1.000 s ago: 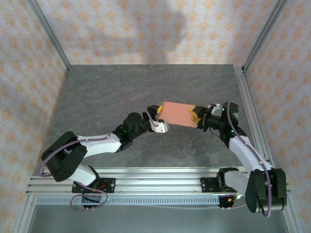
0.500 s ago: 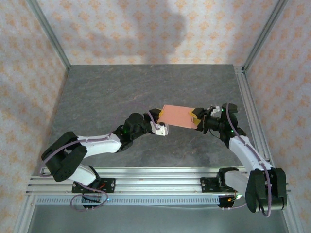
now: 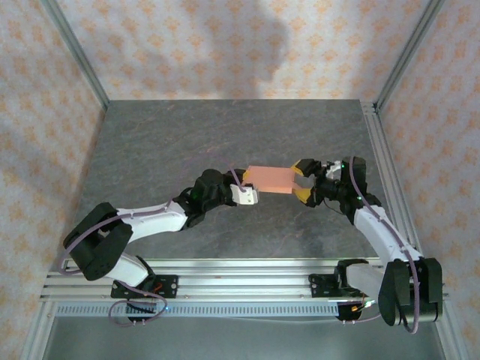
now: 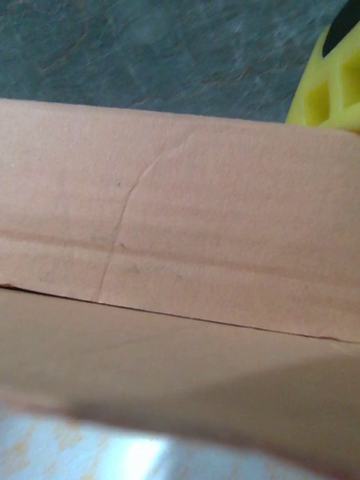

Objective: Fold the paper box

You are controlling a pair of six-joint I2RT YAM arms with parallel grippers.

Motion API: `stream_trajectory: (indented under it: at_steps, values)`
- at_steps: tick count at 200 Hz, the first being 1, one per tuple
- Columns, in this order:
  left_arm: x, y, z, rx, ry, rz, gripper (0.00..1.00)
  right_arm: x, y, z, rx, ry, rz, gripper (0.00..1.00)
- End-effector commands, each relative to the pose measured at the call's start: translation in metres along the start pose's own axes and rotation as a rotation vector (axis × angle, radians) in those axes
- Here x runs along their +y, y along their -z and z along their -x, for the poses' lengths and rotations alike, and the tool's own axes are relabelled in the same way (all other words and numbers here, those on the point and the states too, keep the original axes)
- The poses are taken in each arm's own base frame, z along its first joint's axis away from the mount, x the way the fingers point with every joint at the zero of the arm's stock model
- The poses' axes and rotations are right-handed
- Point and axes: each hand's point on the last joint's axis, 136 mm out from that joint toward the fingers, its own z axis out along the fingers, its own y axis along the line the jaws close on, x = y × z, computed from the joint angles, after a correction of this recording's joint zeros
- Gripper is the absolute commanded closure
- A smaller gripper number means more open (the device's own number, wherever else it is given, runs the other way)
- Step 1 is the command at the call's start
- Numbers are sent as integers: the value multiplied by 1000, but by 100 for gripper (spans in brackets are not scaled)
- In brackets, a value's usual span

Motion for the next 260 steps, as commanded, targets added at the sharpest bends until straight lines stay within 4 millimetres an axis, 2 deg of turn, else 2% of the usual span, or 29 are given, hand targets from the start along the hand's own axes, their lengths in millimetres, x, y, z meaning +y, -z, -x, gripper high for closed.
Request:
stream_trajectory:
  at_steps: [1, 41, 71, 94, 121, 148, 190, 237, 260]
  values:
    - [-10, 0, -14, 48, 124, -97, 62, 8, 10, 12, -88, 117, -43, 7]
    - [-18, 10, -31, 107, 253, -209, 62, -18, 29, 32, -208, 346, -282, 7]
    - [-18, 15, -40, 153, 313, -268, 62, -12, 50, 55, -340, 532, -404, 9]
    - [-24, 18, -44, 187, 360, -346, 62, 3, 57, 63, -398, 654, -401, 10]
    - [-26, 18, -51, 245, 443, -409, 63, 32, 49, 47, -359, 876, -329, 10]
    - [-37, 23, -60, 312, 490, -504, 63, 47, 36, 29, -342, 1081, -265, 10]
    - [-44, 29, -65, 381, 517, -596, 65, 47, 14, 5, -246, 1322, -230, 8]
    - [-57, 28, -68, 392, 551, -688, 65, 46, -8, 3, -148, 1434, -261, 7]
    - [-57, 25, -69, 401, 556, -706, 65, 30, -16, -8, 22, 1473, -302, 8]
